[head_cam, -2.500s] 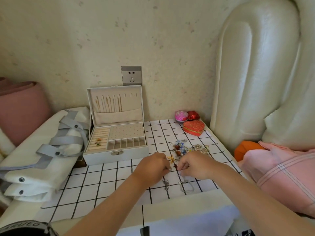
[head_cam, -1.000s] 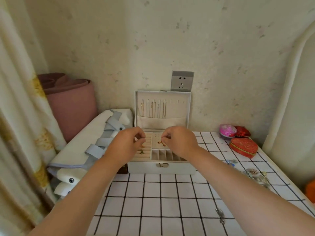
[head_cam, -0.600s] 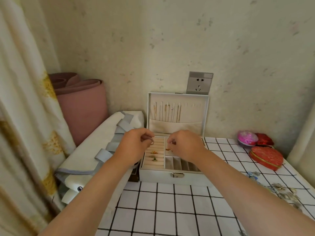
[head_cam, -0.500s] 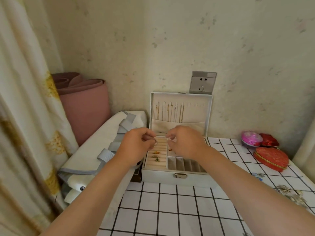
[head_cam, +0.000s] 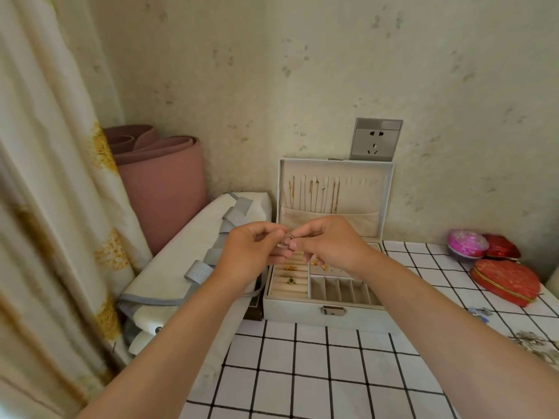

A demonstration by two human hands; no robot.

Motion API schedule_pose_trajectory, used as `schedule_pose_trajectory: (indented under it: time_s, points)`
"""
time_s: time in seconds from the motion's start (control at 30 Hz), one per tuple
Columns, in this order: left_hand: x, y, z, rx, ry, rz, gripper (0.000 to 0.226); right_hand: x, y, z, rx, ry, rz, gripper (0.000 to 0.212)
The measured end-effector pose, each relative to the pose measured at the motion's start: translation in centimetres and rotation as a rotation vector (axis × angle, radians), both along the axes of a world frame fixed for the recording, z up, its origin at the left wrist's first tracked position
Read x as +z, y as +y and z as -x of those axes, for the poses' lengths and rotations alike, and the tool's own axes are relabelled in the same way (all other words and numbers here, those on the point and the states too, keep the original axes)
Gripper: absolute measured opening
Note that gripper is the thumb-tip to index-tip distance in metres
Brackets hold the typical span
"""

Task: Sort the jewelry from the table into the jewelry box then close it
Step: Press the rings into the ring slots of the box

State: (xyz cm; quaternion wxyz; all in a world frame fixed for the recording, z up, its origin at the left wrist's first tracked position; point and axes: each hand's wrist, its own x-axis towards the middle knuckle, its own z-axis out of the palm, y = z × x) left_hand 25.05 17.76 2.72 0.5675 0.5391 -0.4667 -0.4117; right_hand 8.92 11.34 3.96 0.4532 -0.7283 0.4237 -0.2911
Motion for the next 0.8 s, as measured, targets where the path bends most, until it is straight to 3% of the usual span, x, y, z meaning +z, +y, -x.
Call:
schedule_pose_trajectory:
  time_s: [0.1,0.23,0.33,0.6,0.8]
  points:
    - [0.3,0.0,-0.6,0.006,-0.029,-0.023,0.019,0.0,0.0,0.0,-0.050,-0.034,-0.037,0.019]
    - [0.3,0.2,-1.5,-0.006,-0.233,-0.023,0.015,0.0,0.4,-0.3,-0.064,-0.046,-0.045,0.021]
    - [0.1,0.1,-1.7,-0.003,-0.284,-0.015,0.013,0.0,0.8,-0.5,-0.063,-0.054,-0.031,0.022]
    - [-0.6,-0.5,-1.6,0.029,-0.398,0.072,0.010,0.3,1.1,-0.7,-0.104,-0.030,0.047,0.007]
    - [-1.7,-0.2,-2.2,0.026,-0.954,0.095,0.027,-0.4,-1.6,-1.5,-0.164,0.223,0.252,0.011]
